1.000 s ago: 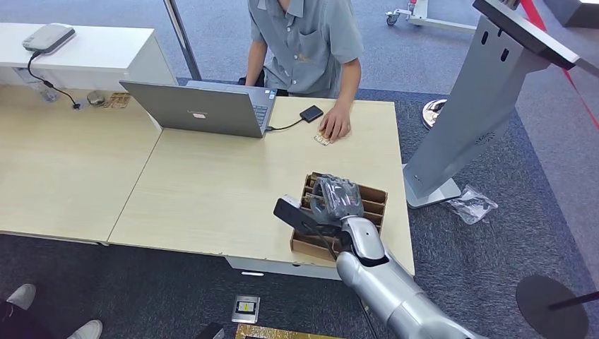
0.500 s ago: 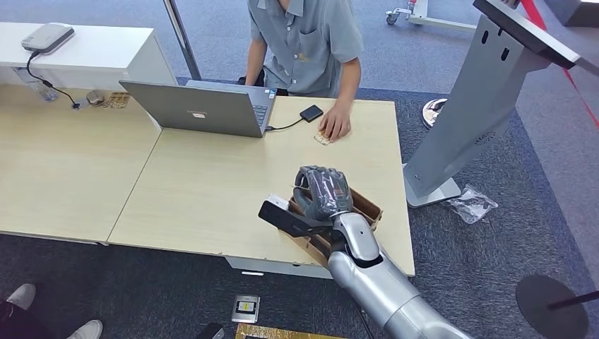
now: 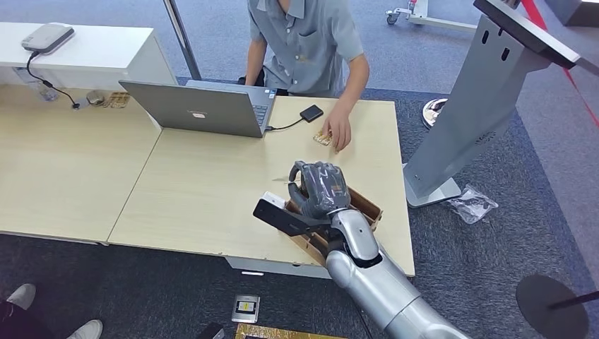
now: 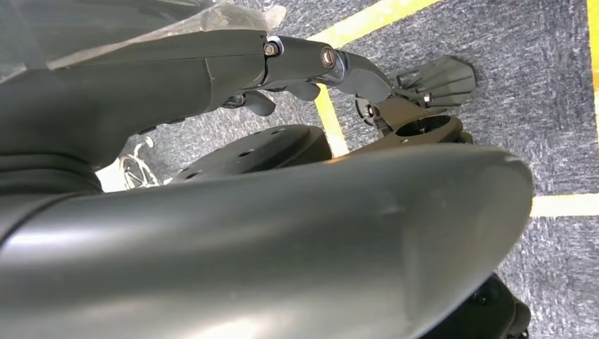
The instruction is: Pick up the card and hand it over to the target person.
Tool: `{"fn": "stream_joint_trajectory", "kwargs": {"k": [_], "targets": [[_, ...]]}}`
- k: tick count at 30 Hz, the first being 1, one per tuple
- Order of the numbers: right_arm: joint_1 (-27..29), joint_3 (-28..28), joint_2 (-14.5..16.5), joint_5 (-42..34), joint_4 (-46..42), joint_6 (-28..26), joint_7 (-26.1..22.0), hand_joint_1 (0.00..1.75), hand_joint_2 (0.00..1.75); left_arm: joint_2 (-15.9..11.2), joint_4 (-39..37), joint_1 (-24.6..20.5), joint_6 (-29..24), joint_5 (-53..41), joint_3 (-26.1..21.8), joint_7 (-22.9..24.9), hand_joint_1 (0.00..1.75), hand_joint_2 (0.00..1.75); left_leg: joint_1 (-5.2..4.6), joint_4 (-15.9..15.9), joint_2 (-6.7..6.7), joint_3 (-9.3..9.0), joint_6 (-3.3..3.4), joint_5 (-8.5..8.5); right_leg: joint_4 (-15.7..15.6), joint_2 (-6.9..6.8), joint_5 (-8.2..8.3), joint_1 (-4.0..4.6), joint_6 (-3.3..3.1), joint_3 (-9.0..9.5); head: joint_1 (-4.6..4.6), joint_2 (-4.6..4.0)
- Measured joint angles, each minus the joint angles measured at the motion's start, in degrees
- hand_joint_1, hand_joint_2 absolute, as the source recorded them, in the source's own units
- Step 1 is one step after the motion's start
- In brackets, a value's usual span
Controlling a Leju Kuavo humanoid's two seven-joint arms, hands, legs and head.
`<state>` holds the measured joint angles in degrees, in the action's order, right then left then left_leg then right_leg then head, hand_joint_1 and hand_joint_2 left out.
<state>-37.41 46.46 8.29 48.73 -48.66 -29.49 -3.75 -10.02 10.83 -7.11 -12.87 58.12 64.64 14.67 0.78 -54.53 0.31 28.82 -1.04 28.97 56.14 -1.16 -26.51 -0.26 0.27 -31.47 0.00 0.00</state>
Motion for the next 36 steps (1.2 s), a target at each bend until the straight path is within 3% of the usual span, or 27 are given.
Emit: {"fn": "stream_joint_trajectory", "kwargs": {"k": [12,27,36], "targets": [[0.1,-0.8,-2.3,5.5,-7.7,-1.7,1.5,1.75,1.75,-0.2,0.1,0.1,0.6,-0.3,0.4,-1.0,0.0,0.0,0.01,0.0,-0.04,-0.01,-0.01,0.0,0.0,-0.05,-0.01,0.01,0.01,0.01,0.0,0.0],[-0.5,-4.5,-1.6,9.1,-3.4,2.3,9.9,1.75,1.75,-0.2,0.0,0.0,1.1,-0.8,1.0,-1.4,0.0,0.0,0.0,0.0,-0.03,-0.05,-0.01,-0.01,0.0,-0.04,-0.01,0.0,-0.01,0.05,0.0,0.0],[-2.0,-4.0,-0.7,9.9,-1.6,5.3,11.0,1.75,1.75,-0.3,-0.1,-0.1,1.5,-1.0,1.3,-1.3,0.0,0.0,-0.01,0.0,0.03,-0.04,-0.02,0.0,0.0,0.01,0.0,-0.01,-0.01,0.02,0.0,0.0]]}}
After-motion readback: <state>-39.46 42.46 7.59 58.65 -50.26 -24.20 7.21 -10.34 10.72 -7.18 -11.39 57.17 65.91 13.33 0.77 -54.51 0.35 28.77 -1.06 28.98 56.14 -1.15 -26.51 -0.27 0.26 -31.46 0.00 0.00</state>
